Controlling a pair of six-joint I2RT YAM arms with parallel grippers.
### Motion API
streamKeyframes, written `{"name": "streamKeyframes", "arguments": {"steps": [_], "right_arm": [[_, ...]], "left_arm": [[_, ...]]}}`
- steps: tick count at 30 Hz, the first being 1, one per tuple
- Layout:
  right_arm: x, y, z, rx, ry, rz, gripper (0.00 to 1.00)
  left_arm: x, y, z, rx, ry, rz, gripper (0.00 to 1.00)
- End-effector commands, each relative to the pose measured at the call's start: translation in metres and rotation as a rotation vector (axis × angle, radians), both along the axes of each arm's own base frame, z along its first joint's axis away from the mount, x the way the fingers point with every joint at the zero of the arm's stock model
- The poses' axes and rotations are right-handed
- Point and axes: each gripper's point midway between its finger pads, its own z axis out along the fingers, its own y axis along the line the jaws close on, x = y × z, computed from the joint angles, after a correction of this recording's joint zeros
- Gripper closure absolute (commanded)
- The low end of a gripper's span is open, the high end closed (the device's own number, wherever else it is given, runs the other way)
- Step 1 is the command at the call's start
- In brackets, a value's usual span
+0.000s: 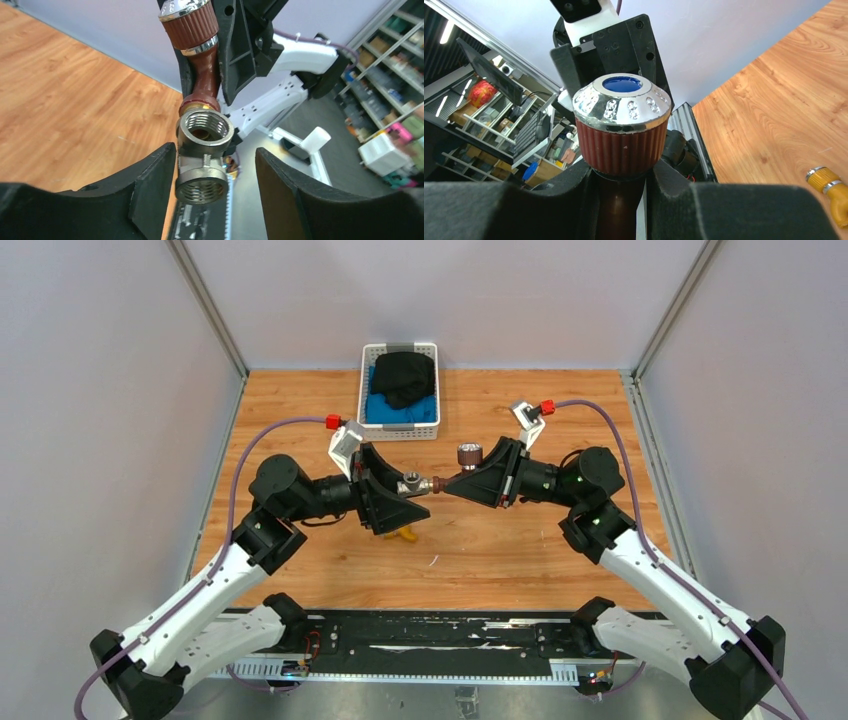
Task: Install the water faucets
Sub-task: Install the water faucet onto the adaptor.
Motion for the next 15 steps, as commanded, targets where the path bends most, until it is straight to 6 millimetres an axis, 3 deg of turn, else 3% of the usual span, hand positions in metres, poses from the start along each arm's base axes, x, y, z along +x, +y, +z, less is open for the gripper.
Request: {"name": "streamKeyframes", "arguments": {"steps": [1,10,15], "right_arm": [[0.002,-0.004,0.013,0.010,-0.076,-0.042,1.00],[-0.001,-0.003,0.018,0.031,-0.082,-0.022,1.00],[-0.004,-0.004,0.018,0.034,-0.085,-0.014,1.00]], "left_arm": [[-0.002,0.004,0.018,-0.116,0.061,0.033,0.32],[0.013,0.012,0.025,-0.168,0.095,0.149,0.31],[0.018,0.010,0.020,-0.161,0.112,0.162,0.39]]}}
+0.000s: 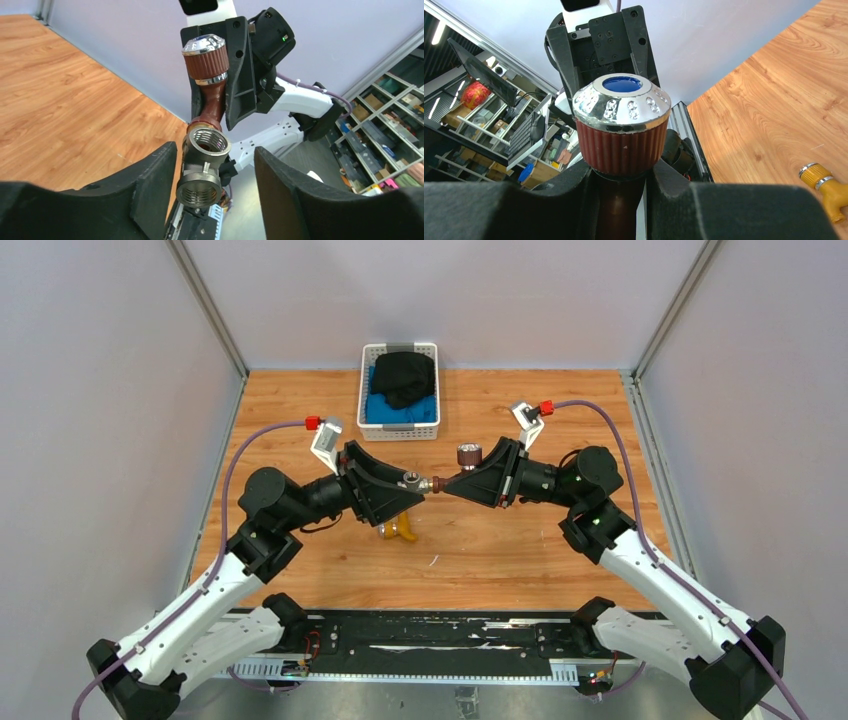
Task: Install the water faucets
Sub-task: Install the water faucet onto the adaptor.
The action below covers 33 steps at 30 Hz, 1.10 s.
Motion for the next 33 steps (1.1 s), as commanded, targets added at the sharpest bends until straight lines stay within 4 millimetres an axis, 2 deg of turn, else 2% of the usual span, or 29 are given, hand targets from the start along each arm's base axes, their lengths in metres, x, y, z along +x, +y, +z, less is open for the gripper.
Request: {"name": "streamKeyframes", "arguments": {"steps": [1,7,12,16,19,23,27,30,33], "right_arm": [[-0.008,-0.005,0.024,0.054,-0.082,0.007,1.00],[-0.008,-0.004,0.023,0.056,-0.076,0.015,1.00],[-0.008,-0.004,0.021,0.052,-0.091,0.012,1.00],[-0.012,-0.010,0.016,0.039,-0.232,-0.015,1.00],[-0.019,-0.021,0.012,0.055,-0.452,-0.079,1.00],[-0.037,-0.042,0.022,0.148,-0.742,-0.172,1.00],[-0.050,-0.051,0.029,0.116,-0.880,-0.180,1.00],[-0.058,-0.059,0.036,0.093,-1.022,-0.207,1.00],[-0.060,-0.067,0.034,0.050,-1.194,-0.261,1.00]], "left_arm": [[0.005,-0.001,0.001,-0.018,0.008,0.019,0.42],[0.010,-0.003,0.004,-0.020,0.012,0.033,0.59],[0.013,-0.002,0.004,-0.030,0.029,0.050,0.99],[0.011,-0.002,0.006,-0.048,0.076,0.038,1.00],[0.009,-0.003,0.003,-0.071,0.168,0.016,1.00],[-0.002,-0.012,0.003,-0.107,0.325,-0.095,1.00],[-0.011,-0.013,0.008,-0.156,0.411,-0.173,1.00],[-0.019,-0.016,0.009,-0.134,0.471,-0.260,1.00],[-0.028,-0.020,0.011,-0.099,0.565,-0.381,1.00]]}}
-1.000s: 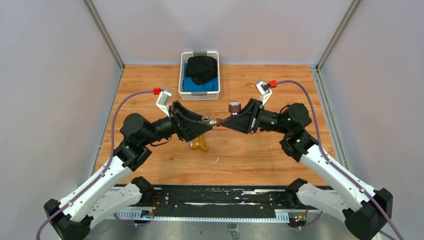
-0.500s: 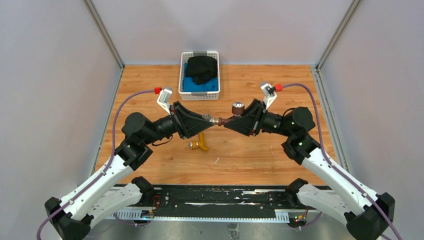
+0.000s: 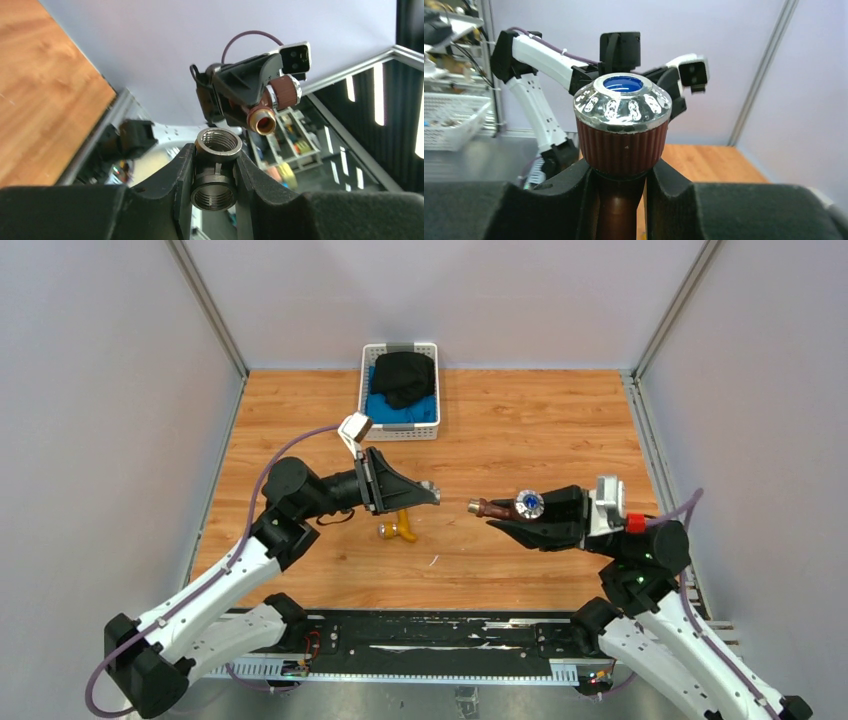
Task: Install the water faucets
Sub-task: Install the water faucet onto the adaptor.
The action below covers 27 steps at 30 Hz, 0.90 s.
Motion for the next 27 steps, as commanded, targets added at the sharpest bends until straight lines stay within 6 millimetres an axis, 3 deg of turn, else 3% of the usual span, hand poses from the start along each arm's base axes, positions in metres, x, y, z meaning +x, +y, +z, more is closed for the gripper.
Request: {"name": "streamKeyframes", "arguments": {"steps": [1,5,14,19,27], "right_arm": [[-0.006,-0.012,0.008,-0.045,-0.334,-0.115,1.00],[-0.004,-0.010,0.005,-0.094,-0.460,-0.141,1.00],[-0.019,-0.014,-0.003,-0.198,-0.725,-0.118,1.00],[-0.031,-0.017,-0.002,-0.173,-0.822,-0.103,1.00],[-0.021,0.001,-0.013,-0.170,-0.855,-0.065,1.00]], "left_arm": [[-0.025,-0.001,0.020,-0.022,0.117,-0.239,1.00],[-0.040,-0.004,0.011,0.054,0.240,-0.434,1.00],[-0.037,-0.006,0.021,0.057,0.361,-0.472,1.00],[-0.035,-0.007,0.019,0.057,0.395,-0.470,1.00],[-0.035,-0.008,0.022,0.057,0.437,-0.479,1.00]]}}
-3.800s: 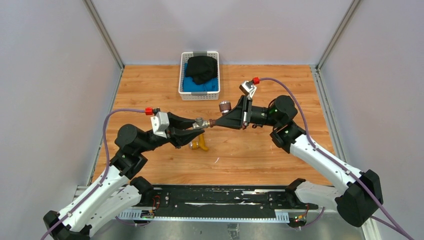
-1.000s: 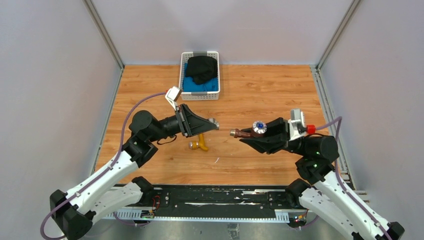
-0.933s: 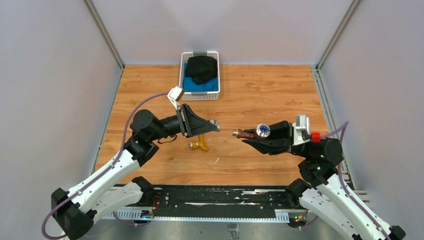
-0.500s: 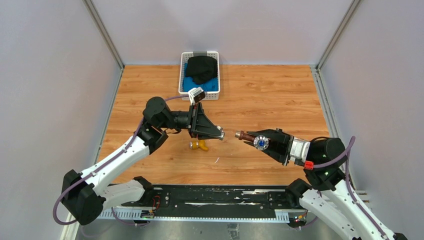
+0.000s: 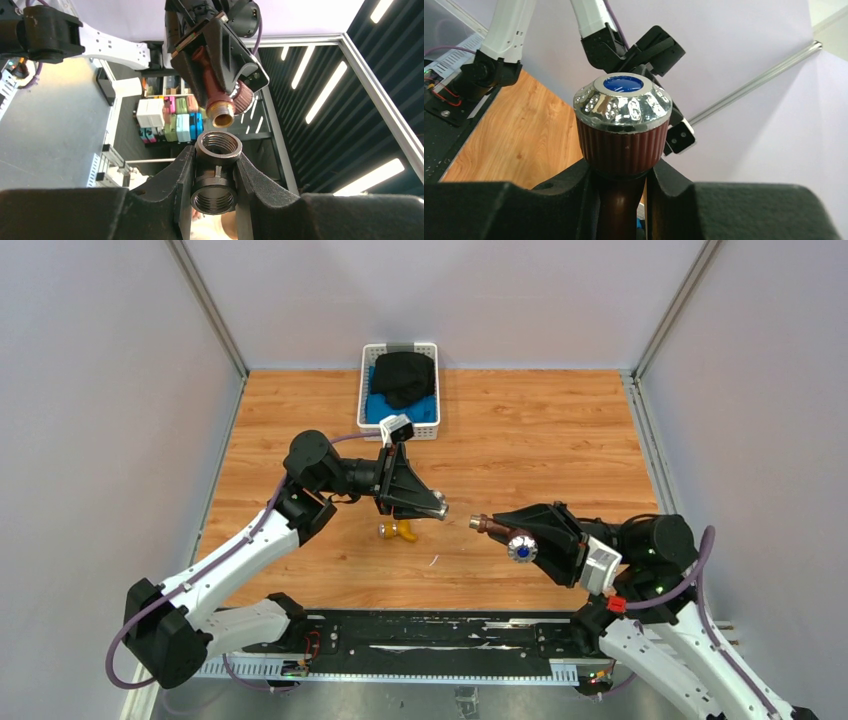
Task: Install the water faucets
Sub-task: Install the water faucet onto the adaptor.
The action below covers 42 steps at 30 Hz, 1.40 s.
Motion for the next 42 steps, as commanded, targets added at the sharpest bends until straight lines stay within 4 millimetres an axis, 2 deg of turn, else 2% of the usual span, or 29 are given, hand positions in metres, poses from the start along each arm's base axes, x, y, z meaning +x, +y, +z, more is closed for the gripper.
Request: {"name": "streamKeyframes", "arguments": {"steps": [1,8,12,16,20,29,35,42], "right_arm": [[0.000,0.015,-0.008,-0.013,-0.086,0.045,1.00],[0.009,0.040,-0.017,-0.048,-0.155,0.008,1.00],[0.009,0.046,-0.018,-0.048,-0.172,0.012,1.00],[0.009,0.043,-0.010,-0.023,-0.193,-0.012,1.00],[0.019,0.036,-0.010,-0.030,-0.205,-0.091,1.00],[0.011,0.025,-0.001,-0.015,-0.213,-0.101,1.00],[0.008,0.024,0.002,-0.017,-0.214,-0.086,1.00],[0.011,0.033,-0.007,-0.049,-0.192,-0.069,1.00]], "left_arm": [[-0.005,0.003,0.013,-0.017,-0.006,-0.033,1.00],[-0.004,0.002,0.003,0.007,0.035,-0.051,1.00],[-0.006,0.003,0.002,0.010,0.037,-0.057,1.00],[-0.008,0.004,0.000,0.013,0.036,-0.065,1.00],[-0.010,0.006,0.002,0.008,0.028,-0.065,1.00],[-0.010,0.006,-0.006,0.014,0.028,-0.062,1.00],[-0.008,0.005,-0.009,0.017,0.027,-0.055,1.00],[-0.005,0.002,-0.013,0.023,0.035,-0.044,1.00]]}}
